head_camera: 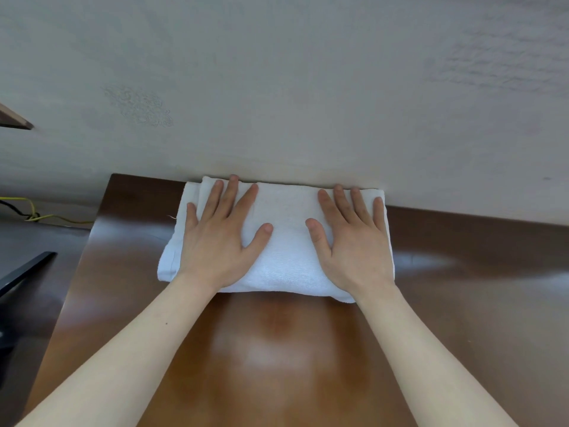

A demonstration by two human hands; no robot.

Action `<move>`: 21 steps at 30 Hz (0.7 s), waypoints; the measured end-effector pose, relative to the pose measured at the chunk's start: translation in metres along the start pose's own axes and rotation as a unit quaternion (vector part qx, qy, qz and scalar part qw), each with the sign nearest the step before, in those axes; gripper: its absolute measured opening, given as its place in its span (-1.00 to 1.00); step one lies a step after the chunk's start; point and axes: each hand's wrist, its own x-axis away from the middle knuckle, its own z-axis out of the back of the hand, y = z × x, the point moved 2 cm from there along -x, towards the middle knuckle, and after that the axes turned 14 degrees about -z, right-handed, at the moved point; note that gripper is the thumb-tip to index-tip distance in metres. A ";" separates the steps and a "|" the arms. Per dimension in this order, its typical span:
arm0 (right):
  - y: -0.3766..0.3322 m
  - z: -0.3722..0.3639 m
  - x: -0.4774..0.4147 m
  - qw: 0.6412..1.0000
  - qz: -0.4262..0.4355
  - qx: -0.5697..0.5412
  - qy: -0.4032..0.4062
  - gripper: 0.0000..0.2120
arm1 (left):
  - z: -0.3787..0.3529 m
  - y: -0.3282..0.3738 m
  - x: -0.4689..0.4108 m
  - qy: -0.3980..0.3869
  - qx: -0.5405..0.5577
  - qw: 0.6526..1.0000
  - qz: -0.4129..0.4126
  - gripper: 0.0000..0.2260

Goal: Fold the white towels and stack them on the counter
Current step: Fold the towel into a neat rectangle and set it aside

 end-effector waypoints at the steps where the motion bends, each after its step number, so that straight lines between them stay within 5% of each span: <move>1: -0.001 0.000 0.000 1.000 -0.003 0.002 0.001 -0.26 | 0.000 0.000 0.000 0.001 0.006 1.000 -0.001 -0.34; 10: -0.005 -0.001 0.003 0.999 -0.046 0.011 0.008 -0.30 | 0.009 0.018 0.021 0.043 -0.059 0.997 -0.040 -0.43; 21: -0.009 0.008 0.010 1.000 0.007 0.000 0.021 -0.32 | -0.004 0.029 0.008 -0.017 -0.050 0.998 -0.039 -0.37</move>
